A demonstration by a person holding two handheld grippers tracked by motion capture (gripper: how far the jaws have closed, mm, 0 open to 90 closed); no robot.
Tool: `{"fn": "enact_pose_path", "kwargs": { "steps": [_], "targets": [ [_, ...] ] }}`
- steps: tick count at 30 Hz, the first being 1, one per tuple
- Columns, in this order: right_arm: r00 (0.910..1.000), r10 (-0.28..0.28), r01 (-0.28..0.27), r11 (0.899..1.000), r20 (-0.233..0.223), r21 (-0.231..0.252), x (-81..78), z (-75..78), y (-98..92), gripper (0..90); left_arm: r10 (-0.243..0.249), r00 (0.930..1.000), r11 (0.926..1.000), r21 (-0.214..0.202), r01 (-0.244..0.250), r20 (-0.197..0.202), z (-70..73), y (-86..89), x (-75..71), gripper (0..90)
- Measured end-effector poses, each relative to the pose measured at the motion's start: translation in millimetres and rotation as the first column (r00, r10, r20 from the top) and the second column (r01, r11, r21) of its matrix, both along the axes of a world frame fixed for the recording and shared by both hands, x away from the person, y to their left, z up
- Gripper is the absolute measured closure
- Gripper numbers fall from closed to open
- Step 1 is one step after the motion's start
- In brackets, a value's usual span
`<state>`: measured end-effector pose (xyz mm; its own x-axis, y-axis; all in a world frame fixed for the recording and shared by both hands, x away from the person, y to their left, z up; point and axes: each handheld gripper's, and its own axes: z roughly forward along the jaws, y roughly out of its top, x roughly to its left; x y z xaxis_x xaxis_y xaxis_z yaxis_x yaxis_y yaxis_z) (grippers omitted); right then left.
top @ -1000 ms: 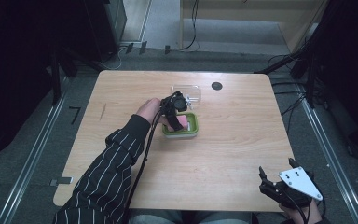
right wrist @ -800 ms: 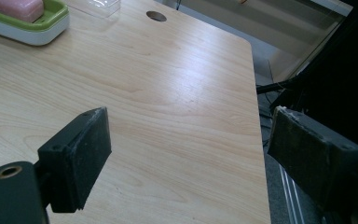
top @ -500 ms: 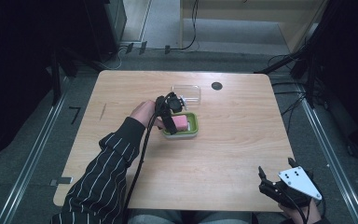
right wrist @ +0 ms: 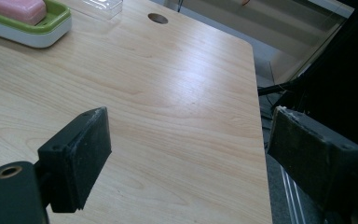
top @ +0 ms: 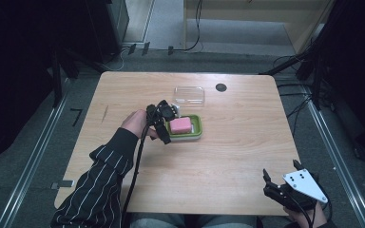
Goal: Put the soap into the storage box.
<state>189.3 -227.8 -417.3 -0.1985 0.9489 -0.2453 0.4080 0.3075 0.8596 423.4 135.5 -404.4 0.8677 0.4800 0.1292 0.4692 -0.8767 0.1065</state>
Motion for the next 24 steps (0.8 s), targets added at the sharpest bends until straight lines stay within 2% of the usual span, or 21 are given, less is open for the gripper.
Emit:
{"fn": "enact_pose_path", "kwargs": {
  "steps": [4,6,11,13,24],
  "targets": [
    [1.0,0.002,-0.002,1.0,0.001,0.001,0.4,0.1,0.5,13.9,0.035,0.9994,0.9994,0.004,-0.035,-0.007,-1.1,8.0,-6.7,1.1],
    [1.0,0.004,-0.004,1.0,0.001,0.001,0.5,0.1,0.7,13.9,0.049,0.9987,0.9986,0.018,-0.049,-0.015,-2.5,11.9,-10.0,1.2],
    [1.0,0.005,-0.005,1.0,0.001,0.002,0.7,0.2,0.9,13.9,0.066,0.9971,0.9973,0.033,-0.065,-0.037,-7.3,20.5,-18.6,1.2],
    [1.0,0.004,-0.004,1.0,0.002,0.003,0.7,0.2,0.9,13.9,0.086,0.9958,0.9959,0.029,-0.086,-0.03,-9.4,22.5,-22.9,1.1],
    [1.0,0.005,-0.005,1.0,0.005,0.002,0.4,0.2,0.5,13.9,0.127,0.9911,0.9909,0.052,-0.124,-0.042,-18.0,34.7,-42.4,0.9]
  ]
}}
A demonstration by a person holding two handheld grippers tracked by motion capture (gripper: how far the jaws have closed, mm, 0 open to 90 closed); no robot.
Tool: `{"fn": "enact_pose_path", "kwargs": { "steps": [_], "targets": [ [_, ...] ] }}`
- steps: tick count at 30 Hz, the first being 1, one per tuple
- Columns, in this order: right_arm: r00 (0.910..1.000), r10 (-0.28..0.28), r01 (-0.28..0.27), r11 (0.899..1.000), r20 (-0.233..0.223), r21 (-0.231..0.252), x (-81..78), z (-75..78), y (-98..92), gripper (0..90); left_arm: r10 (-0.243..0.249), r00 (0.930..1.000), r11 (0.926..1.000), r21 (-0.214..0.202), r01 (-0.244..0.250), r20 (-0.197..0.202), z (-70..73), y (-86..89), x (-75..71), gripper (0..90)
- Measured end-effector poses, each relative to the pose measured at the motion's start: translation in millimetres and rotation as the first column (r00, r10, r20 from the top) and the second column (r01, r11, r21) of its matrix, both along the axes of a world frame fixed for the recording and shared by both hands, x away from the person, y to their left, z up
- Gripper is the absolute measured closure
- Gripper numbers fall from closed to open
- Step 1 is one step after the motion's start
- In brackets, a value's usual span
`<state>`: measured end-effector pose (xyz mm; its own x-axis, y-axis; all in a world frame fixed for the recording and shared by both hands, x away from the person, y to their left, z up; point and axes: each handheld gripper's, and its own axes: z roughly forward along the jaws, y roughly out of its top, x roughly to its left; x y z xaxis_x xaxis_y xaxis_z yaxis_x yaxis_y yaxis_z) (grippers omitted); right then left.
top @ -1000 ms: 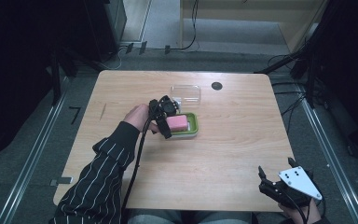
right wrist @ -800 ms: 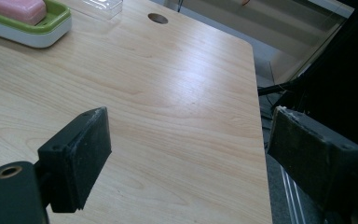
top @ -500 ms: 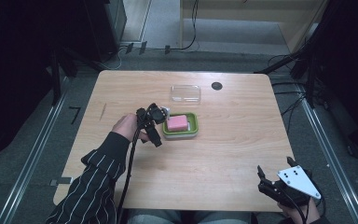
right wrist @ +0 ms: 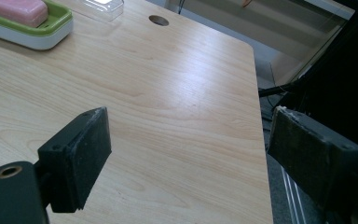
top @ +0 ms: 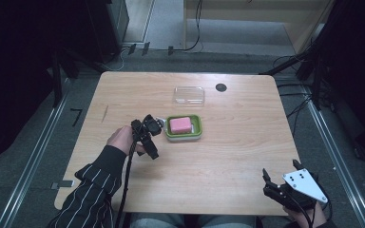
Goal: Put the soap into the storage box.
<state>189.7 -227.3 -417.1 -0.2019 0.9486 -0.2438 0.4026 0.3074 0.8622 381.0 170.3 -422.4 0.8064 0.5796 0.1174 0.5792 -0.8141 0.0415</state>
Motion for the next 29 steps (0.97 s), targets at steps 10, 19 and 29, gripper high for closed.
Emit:
{"fn": "enact_pose_path", "kwargs": {
  "steps": [10,19,29],
  "targets": [
    [1.0,-0.001,0.001,1.0,0.003,-0.002,0.0,0.0,0.0,13.9,0.036,0.9992,0.9991,0.021,-0.036,-0.019,-9.4,14.0,-24.0,0.9],
    [1.0,-0.002,0.002,1.0,0.003,0.0,-0.3,0.0,-0.2,13.9,0.06,0.9973,0.9975,0.039,-0.059,-0.042,-20.9,29.1,-50.8,0.9],
    [1.0,-0.004,0.004,1.0,0.004,-0.004,0.0,-0.1,-0.2,13.9,0.096,0.9926,0.9952,0.023,-0.095,-0.075,-28.7,42.5,-57.6,0.9]
  ]
}}
